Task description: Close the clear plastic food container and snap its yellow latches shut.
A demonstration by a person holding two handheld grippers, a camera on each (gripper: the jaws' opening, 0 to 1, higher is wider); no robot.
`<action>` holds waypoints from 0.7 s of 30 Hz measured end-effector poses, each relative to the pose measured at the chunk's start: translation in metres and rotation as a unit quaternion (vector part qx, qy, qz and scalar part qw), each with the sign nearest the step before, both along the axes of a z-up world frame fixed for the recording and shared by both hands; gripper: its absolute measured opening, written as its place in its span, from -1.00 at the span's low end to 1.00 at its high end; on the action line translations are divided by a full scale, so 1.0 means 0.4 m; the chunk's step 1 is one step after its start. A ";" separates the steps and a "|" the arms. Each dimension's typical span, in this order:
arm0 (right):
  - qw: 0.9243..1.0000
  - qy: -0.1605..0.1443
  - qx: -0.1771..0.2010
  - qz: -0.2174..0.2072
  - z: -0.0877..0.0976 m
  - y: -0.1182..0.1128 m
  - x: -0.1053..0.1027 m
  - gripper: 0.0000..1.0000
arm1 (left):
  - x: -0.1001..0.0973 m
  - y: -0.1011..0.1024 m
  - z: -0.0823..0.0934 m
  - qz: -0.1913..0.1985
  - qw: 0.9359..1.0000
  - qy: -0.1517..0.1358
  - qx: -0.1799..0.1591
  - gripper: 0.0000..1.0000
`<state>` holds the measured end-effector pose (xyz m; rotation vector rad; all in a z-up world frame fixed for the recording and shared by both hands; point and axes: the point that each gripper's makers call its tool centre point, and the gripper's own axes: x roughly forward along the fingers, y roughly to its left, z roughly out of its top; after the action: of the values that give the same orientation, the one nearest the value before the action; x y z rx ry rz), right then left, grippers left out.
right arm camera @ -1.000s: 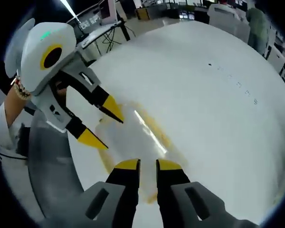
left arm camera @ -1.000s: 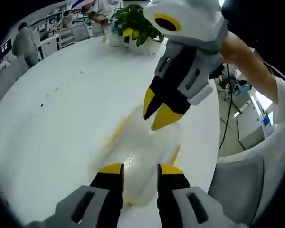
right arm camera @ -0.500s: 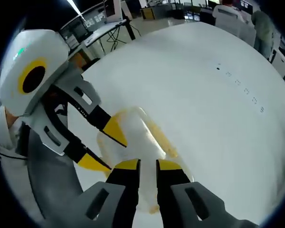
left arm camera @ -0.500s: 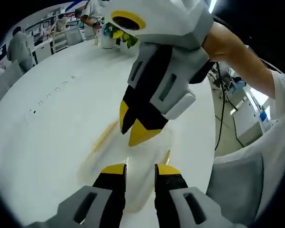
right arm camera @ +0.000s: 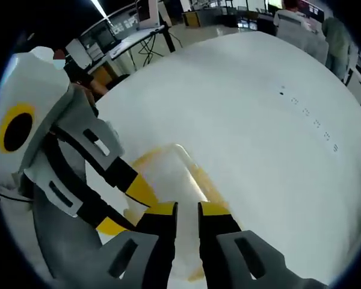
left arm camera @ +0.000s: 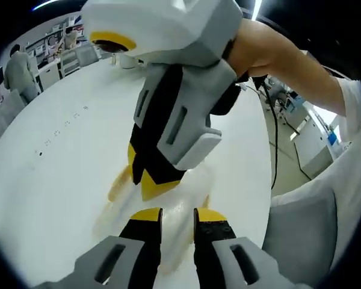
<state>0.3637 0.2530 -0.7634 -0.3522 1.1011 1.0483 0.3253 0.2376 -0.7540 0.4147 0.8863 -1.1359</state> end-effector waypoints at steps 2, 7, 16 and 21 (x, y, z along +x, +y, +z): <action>1.000 -0.006 -0.001 0.003 0.001 0.000 0.005 -0.74 | -0.001 0.000 -0.005 -0.006 1.000 -0.010 0.008 -0.74; 1.000 -0.012 0.003 0.013 0.004 0.004 0.008 -0.72 | -0.004 0.000 -0.007 -0.010 1.000 -0.008 0.007 -0.69; 0.999 -0.024 0.002 0.033 0.004 0.014 0.018 -0.62 | -0.025 0.012 -0.018 -0.022 1.000 -0.001 0.006 -0.53; 0.999 -0.030 0.011 0.044 0.013 0.027 0.023 -0.55 | -0.027 0.012 -0.019 -0.028 1.000 -0.006 0.004 -0.53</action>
<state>0.3728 0.2639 -0.7581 -0.4150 1.0268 1.1197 0.3144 0.2425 -0.7615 0.4543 0.8725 -1.1804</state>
